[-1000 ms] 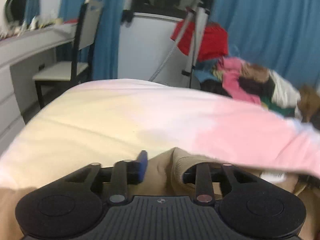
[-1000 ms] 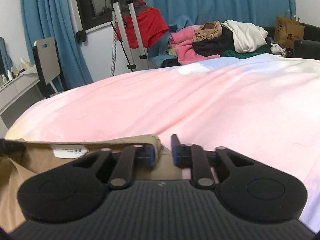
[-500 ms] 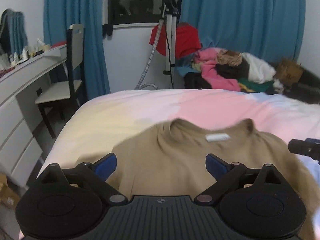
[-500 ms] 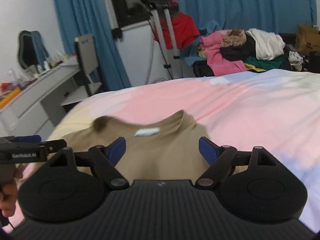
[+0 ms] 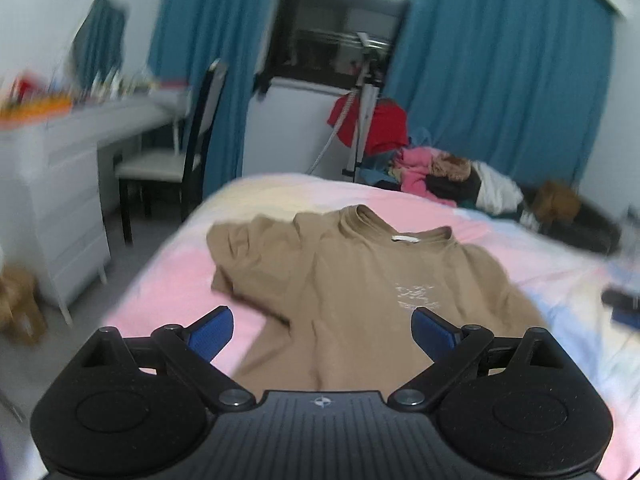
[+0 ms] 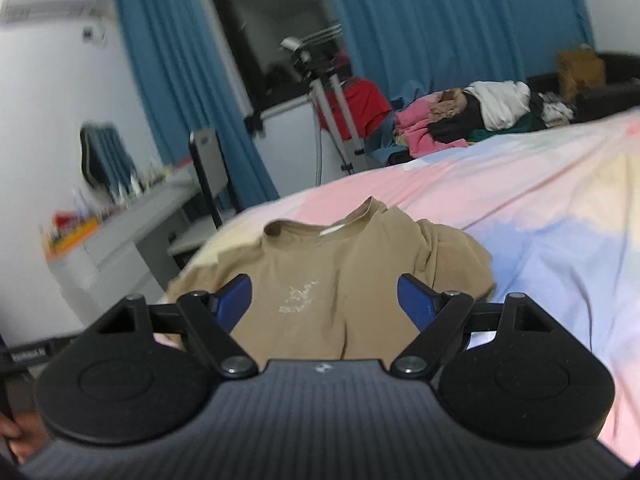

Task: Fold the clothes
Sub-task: 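Grasp the tan shirt body with the left gripper, pull it smooth, release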

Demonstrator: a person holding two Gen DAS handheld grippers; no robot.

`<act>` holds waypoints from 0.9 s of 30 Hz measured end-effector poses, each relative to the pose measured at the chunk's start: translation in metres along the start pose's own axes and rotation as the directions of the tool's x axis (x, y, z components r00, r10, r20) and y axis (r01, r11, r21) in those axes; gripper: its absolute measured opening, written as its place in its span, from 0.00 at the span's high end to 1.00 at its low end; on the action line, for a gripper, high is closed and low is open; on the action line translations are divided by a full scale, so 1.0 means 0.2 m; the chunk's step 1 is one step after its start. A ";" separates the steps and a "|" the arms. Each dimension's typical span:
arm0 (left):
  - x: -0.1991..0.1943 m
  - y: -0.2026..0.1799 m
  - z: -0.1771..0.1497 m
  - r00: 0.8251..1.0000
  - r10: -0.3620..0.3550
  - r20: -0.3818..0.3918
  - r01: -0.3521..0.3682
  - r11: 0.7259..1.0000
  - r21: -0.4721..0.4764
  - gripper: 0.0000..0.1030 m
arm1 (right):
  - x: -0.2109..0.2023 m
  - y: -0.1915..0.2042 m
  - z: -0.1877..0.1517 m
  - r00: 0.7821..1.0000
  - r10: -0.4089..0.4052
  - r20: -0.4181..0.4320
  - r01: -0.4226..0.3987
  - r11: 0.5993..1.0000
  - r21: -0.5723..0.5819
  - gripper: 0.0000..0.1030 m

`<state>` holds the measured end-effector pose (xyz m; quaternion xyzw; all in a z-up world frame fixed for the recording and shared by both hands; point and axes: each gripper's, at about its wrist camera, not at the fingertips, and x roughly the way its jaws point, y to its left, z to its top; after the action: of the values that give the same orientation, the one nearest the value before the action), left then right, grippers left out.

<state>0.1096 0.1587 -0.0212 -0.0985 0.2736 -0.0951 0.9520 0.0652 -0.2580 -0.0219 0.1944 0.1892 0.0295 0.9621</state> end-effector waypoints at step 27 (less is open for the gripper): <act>1.12 0.66 0.19 0.994 0.081 -0.073 -0.108 0.728 -0.677 0.81 | 0.64 -0.43 -0.17 0.988 -0.009 -0.154 0.050 0.964 0.260 0.21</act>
<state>0.3333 0.2383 -0.1328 -0.4235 0.3122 0.0580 0.8485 0.1692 -0.3078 -0.1282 0.3148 0.2666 0.0043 0.9109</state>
